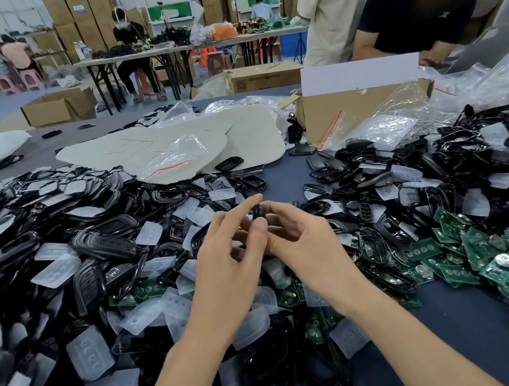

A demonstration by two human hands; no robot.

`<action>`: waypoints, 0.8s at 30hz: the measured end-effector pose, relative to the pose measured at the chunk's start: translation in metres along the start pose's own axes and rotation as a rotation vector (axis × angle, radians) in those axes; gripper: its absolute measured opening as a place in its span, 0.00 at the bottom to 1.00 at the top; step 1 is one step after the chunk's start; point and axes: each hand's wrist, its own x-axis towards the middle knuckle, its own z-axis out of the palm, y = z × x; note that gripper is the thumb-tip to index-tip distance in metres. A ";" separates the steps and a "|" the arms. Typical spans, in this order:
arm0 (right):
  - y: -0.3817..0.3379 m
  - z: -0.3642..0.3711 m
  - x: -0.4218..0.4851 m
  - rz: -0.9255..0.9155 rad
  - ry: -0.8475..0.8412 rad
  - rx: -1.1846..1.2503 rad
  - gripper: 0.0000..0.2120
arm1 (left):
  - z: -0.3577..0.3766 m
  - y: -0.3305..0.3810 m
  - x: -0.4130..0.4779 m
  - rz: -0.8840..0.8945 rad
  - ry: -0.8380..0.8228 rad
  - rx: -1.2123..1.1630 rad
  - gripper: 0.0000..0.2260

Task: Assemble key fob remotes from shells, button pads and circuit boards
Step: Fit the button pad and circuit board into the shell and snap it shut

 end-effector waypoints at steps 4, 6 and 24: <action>0.000 0.002 -0.002 0.000 -0.005 0.067 0.17 | -0.002 0.000 0.001 -0.011 0.008 -0.063 0.12; 0.000 0.002 -0.002 0.014 -0.021 0.118 0.13 | -0.002 0.001 0.000 -0.006 0.021 -0.087 0.12; 0.000 0.001 -0.003 0.067 -0.076 0.127 0.18 | -0.011 0.004 -0.001 -0.075 -0.017 -0.239 0.09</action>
